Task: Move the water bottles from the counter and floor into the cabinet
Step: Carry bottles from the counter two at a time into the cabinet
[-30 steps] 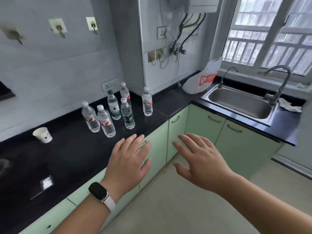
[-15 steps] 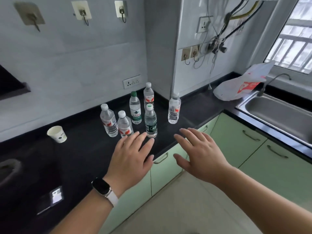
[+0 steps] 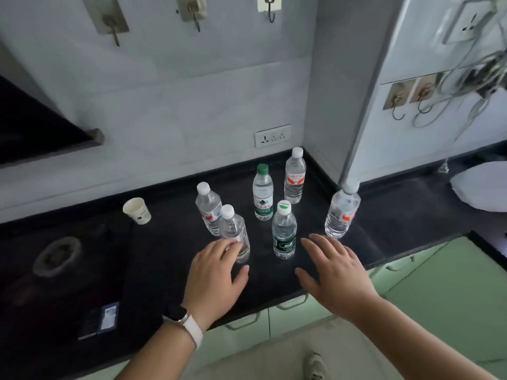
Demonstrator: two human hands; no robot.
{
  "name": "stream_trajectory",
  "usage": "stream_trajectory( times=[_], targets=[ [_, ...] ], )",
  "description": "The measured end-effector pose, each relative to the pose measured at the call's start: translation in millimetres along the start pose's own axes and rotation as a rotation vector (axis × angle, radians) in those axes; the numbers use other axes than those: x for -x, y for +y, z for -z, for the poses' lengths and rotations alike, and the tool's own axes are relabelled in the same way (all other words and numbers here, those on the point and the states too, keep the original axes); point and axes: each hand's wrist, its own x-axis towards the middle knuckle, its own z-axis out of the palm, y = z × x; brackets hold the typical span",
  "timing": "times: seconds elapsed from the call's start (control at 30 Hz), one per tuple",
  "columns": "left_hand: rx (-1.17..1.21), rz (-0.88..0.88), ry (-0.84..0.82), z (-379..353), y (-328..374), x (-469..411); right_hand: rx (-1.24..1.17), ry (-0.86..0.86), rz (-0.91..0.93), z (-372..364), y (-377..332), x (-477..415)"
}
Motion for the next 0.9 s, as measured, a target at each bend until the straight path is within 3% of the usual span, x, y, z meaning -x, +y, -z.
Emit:
stream_trajectory(
  times=[0.3,0.47,0.6,0.9],
  targets=[
    [0.234,0.607,-0.036,-44.1,3.1,-22.8,-0.359,-0.276,-0.115,-47.4,58.7,-69.1],
    [0.754,0.989,-0.023,-54.2,-5.4,-36.6,-0.613,-0.437,-0.245,-70.8,68.1,-91.9],
    [0.881,0.974,-0.09,-61.8,-23.8,-46.8,-0.732,-0.532,-0.281,-87.3,69.6,-104.6],
    [0.966,0.838,-0.199,-83.1,-53.7,-70.0,-0.8,-0.546,-0.37,-107.1,62.4,-118.3]
  ],
)
